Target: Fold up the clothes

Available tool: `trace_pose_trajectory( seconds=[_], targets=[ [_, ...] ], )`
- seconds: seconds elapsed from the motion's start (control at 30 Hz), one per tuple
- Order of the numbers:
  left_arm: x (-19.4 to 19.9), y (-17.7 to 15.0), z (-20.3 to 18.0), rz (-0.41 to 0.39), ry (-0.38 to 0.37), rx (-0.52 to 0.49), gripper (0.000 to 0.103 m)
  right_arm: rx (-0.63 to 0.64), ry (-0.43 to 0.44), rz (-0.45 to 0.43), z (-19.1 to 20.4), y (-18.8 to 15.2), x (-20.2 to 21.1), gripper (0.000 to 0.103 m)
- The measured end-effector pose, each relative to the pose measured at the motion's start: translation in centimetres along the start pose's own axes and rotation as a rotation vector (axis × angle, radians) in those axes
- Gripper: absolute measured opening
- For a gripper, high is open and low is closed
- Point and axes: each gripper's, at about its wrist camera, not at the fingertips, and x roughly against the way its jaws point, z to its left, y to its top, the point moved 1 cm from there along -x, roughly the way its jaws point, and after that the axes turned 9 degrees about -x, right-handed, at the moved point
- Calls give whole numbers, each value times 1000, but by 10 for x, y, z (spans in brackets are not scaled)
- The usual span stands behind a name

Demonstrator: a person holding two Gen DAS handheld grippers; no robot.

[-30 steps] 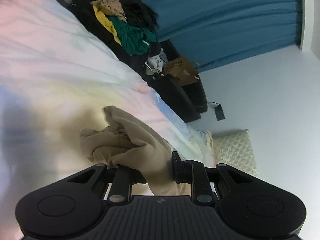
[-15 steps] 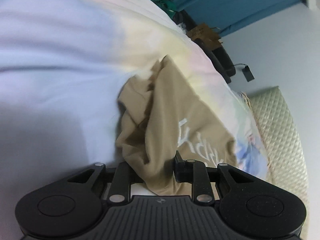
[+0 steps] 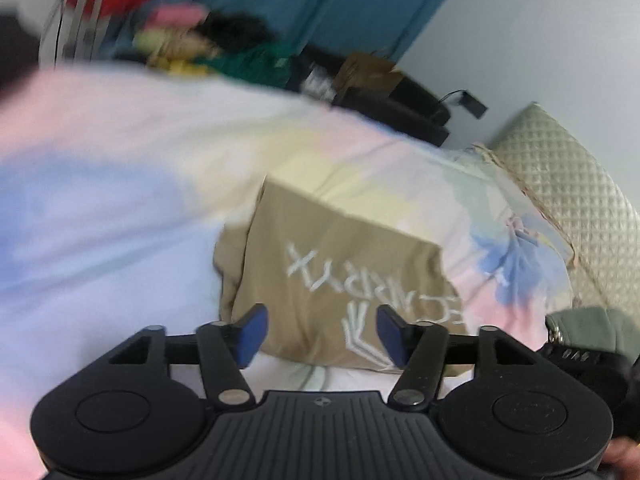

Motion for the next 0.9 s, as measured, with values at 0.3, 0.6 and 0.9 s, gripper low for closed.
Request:
trace_pose_trajectory(
  seconds=[0.3, 0.6, 0.9],
  targets=[
    [156, 27, -60, -213, 115, -201, 103, 291, 141, -157, 81, -17, 111, 96],
    [274, 19, -91, -356, 146, -234, 103, 543, 200, -283, 120, -59, 201, 96],
    [338, -38, -115, -422, 237, -348, 103, 664, 207, -362, 110, -104, 241, 96]
  ],
)
